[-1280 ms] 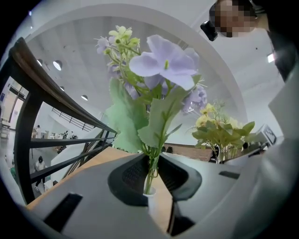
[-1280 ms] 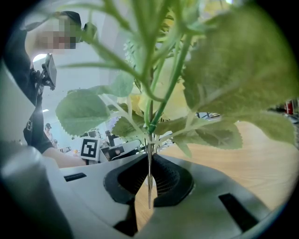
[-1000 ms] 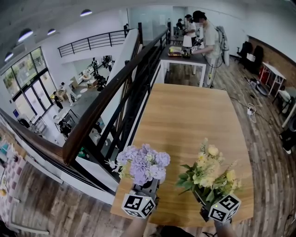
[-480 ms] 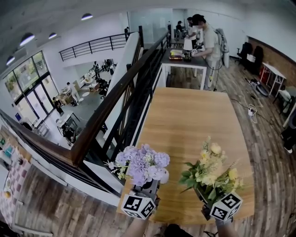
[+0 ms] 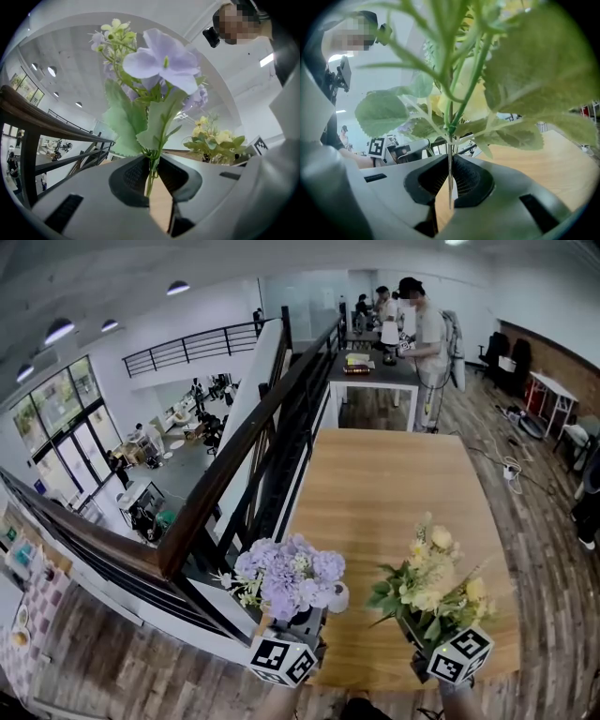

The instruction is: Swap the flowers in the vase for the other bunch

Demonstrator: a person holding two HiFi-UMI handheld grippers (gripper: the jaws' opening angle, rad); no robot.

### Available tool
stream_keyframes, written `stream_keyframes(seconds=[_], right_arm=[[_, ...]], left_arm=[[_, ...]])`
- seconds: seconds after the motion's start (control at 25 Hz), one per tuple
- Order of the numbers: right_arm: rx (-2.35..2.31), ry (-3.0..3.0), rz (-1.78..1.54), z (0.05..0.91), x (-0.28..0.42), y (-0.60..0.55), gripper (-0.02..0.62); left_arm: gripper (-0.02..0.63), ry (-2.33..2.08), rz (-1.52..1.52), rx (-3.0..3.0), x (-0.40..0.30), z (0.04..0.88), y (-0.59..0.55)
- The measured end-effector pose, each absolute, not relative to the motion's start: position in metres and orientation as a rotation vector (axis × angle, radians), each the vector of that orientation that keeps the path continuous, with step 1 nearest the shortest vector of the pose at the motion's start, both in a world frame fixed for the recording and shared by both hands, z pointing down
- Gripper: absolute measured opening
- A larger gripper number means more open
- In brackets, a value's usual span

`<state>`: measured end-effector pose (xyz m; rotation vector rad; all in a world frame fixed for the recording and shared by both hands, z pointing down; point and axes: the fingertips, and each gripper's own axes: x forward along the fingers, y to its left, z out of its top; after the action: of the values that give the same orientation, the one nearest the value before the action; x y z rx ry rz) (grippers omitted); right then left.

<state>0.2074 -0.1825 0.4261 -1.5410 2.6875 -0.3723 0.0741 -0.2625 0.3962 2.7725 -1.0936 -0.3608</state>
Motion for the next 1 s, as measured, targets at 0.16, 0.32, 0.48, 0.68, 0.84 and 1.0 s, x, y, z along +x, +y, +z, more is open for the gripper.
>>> stream_keyframes(seconds=[0.16, 0.32, 0.48, 0.68, 0.84, 1.0], right_arm=[[-1.542, 2.684, -0.36, 0.424, 0.202, -0.176, 0.048], [-1.545, 2.679, -0.348, 0.421, 0.197, -0.172, 0.048], [-1.547, 2.668, -0.342, 0.418, 0.189, -0.169, 0.048], [-1.542, 2.668, -0.328, 0.417, 0.174, -0.165, 0.047], [-1.533, 2.671, -0.324, 0.415, 0.17, -0.164, 0.048], [-1.533, 2.679, -0.318, 0.413, 0.163, -0.163, 0.046]], left_arm=[[0.058, -1.08, -0.37, 2.788, 0.069, 0.39, -0.254], [0.058, -1.064, -0.364, 2.802, 0.064, 0.383, -0.245], [0.058, -1.054, -0.348, 2.802, 0.054, 0.38, -0.237], [0.058, -1.051, -0.327, 2.806, 0.036, 0.386, -0.227], [0.058, -1.058, -0.313, 2.801, 0.031, 0.389, -0.221], [0.058, -1.067, -0.307, 2.791, 0.021, 0.391, -0.215]])
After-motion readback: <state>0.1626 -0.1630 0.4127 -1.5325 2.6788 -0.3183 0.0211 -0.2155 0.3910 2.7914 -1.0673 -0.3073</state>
